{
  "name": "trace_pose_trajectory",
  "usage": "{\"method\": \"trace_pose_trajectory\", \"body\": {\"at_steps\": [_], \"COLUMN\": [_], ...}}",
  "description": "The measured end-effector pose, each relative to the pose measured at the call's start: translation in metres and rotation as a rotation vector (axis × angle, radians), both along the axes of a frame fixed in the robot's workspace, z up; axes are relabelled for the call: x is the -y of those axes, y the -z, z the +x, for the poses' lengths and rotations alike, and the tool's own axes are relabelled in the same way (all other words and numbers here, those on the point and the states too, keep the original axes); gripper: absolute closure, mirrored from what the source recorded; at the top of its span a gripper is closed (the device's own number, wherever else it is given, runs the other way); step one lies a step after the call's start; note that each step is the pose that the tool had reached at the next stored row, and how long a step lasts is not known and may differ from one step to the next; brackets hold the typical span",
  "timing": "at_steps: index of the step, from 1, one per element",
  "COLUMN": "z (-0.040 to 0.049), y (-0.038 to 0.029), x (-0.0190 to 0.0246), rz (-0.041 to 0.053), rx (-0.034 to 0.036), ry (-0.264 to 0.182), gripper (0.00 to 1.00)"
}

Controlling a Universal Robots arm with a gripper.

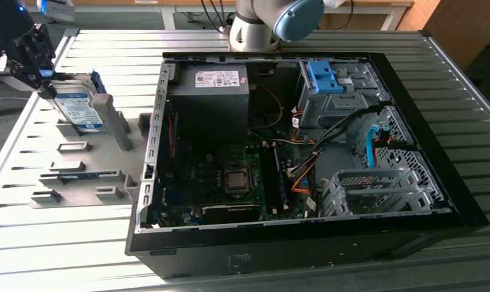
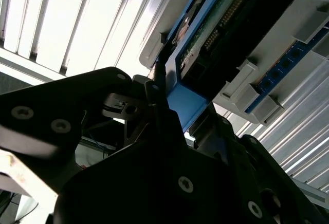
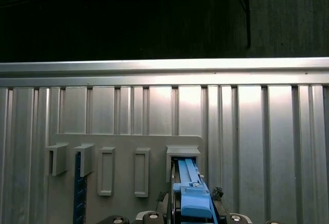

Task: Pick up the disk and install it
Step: 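Pick up the disk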

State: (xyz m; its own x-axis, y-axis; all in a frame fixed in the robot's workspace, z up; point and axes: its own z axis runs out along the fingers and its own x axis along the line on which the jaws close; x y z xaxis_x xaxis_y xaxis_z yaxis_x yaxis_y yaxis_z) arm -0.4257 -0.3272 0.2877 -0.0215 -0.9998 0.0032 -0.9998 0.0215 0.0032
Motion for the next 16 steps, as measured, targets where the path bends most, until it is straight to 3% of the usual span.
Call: {"method": "trace_pose_trajectory", "body": {"at_steps": [13, 16], "z": [0.0009, 0.0009], "y": [0.0, 0.0], "x": [0.0, 0.0], "rz": [0.0, -0.0001], "rx": [0.0001, 0.0], "ry": [0.006, 0.006], "gripper": [0.57, 0.64]}}
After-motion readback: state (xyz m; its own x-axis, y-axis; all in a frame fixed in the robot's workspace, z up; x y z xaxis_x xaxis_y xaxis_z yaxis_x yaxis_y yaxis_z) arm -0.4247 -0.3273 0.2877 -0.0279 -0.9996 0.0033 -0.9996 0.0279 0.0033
